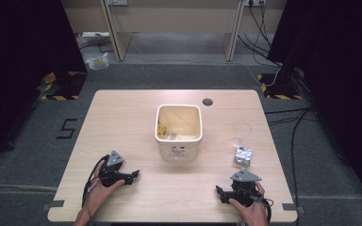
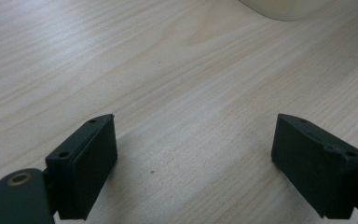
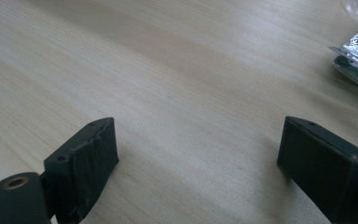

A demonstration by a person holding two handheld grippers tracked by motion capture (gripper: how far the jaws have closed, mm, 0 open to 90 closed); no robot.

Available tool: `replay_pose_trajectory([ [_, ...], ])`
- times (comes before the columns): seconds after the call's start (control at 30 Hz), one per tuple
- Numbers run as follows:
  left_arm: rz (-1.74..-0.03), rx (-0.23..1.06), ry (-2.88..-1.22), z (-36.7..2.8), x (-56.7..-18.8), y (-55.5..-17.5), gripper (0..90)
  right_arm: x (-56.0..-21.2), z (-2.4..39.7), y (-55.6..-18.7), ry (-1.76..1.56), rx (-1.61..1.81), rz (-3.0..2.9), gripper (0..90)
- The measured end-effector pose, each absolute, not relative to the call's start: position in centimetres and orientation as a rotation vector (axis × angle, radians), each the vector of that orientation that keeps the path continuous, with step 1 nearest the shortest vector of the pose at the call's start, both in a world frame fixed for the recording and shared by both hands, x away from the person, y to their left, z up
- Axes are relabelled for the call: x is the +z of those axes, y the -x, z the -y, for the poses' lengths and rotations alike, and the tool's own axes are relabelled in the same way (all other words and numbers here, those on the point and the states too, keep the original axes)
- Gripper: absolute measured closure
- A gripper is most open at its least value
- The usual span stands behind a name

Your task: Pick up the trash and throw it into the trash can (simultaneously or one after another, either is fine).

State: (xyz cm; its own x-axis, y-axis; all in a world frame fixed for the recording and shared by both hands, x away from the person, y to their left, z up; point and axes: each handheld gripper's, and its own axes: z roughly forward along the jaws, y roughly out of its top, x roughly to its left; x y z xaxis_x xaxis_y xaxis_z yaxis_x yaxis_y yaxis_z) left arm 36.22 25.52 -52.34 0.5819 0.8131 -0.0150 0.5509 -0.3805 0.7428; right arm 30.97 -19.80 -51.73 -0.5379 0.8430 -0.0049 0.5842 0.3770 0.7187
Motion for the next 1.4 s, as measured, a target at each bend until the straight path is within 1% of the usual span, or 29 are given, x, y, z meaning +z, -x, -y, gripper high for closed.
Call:
replay_pose_trajectory([
  [0.13,-1.082,0.461,-2.085,-25.5,-52.3,-36.2,13.4,-51.7,19.9,-31.0,-1.247,0.963,-2.266,15.0],
  [0.43,-1.081,0.461,-2.086,-25.5,-52.3,-36.2,13.4,-51.3,19.9,-31.1,-1.266,0.963,-2.258,15.6],
  [0.67,-1.084,0.459,-2.085,-25.5,-52.4,-36.2,13.0,-50.0,19.8,-31.5,-1.236,0.963,-2.234,15.9],
  [0.93,-1.083,0.462,-2.085,-25.5,-52.4,-36.2,13.0,-47.2,20.0,-31.9,-1.196,0.977,-2.163,15.9],
  [1.17,-1.084,0.462,-2.085,-25.5,-52.4,-36.2,13.0,-44.6,20.4,-33.4,-1.161,0.979,-2.107,17.4],
  [1.4,-1.083,0.460,-2.084,-25.5,-52.4,-36.2,13.0,-43.3,20.7,-35.1,-1.154,0.967,-2.080,23.8],
])
